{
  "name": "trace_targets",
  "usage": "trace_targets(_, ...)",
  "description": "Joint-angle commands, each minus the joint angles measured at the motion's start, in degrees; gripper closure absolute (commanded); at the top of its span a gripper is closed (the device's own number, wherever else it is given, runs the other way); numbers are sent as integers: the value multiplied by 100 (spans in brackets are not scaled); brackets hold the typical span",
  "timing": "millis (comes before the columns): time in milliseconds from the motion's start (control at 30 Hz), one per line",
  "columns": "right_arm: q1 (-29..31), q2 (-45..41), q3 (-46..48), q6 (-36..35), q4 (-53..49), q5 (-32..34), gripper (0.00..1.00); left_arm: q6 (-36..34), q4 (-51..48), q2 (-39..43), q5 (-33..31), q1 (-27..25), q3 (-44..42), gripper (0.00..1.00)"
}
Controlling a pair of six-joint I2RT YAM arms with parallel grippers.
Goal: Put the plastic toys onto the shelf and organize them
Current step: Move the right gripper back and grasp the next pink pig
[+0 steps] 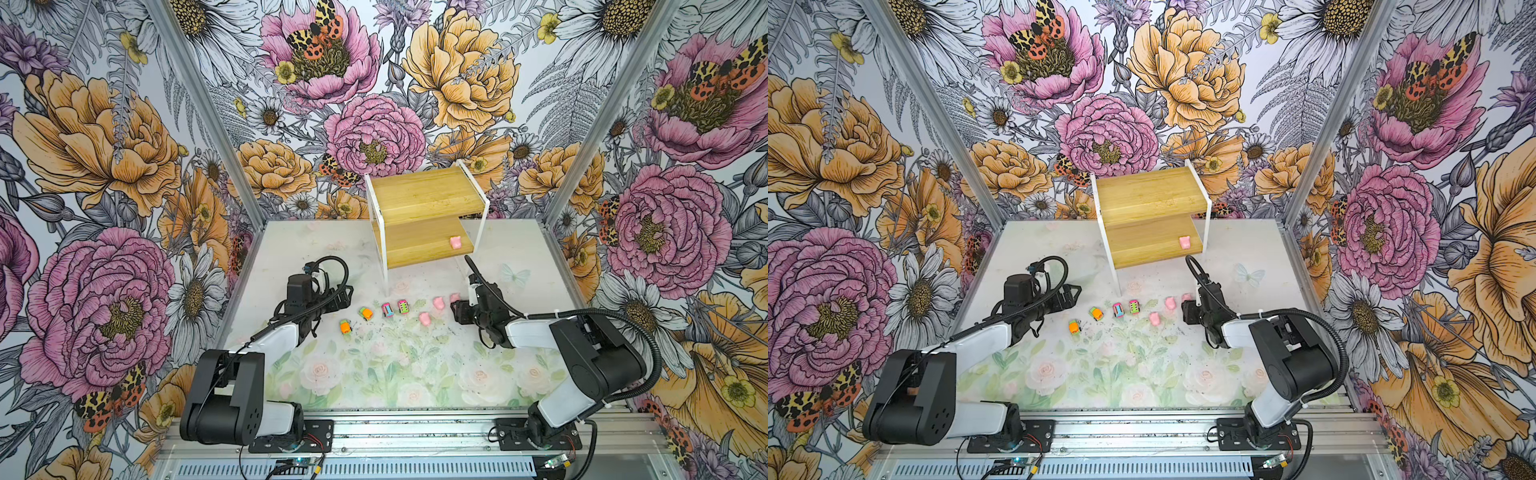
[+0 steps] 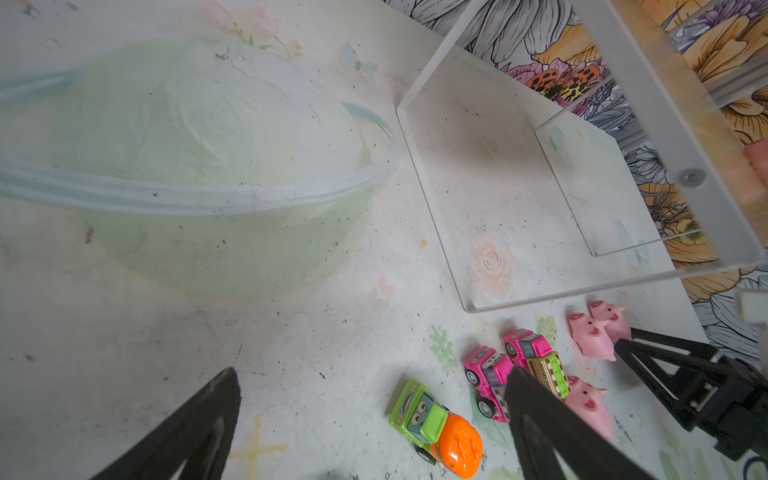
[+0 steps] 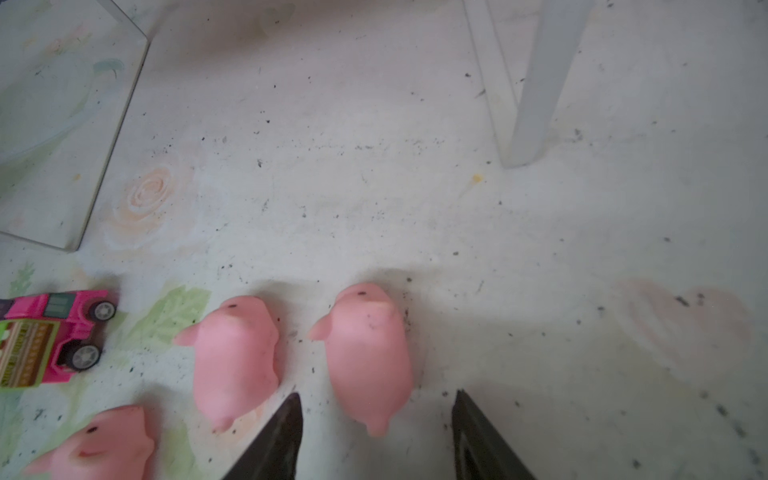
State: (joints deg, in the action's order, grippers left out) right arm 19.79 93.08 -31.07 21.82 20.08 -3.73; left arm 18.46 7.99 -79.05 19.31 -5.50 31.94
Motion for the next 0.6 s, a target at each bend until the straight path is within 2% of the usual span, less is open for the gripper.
trace_targets(0, -37, 67, -223, -55, 299, 39, 42, -94, 241, -186, 698, -13, 9, 1)
trace_targets(567, -45, 569, -637, -23, 302, 52, 46, -158, 326, -252, 1108, 124, -123, 1)
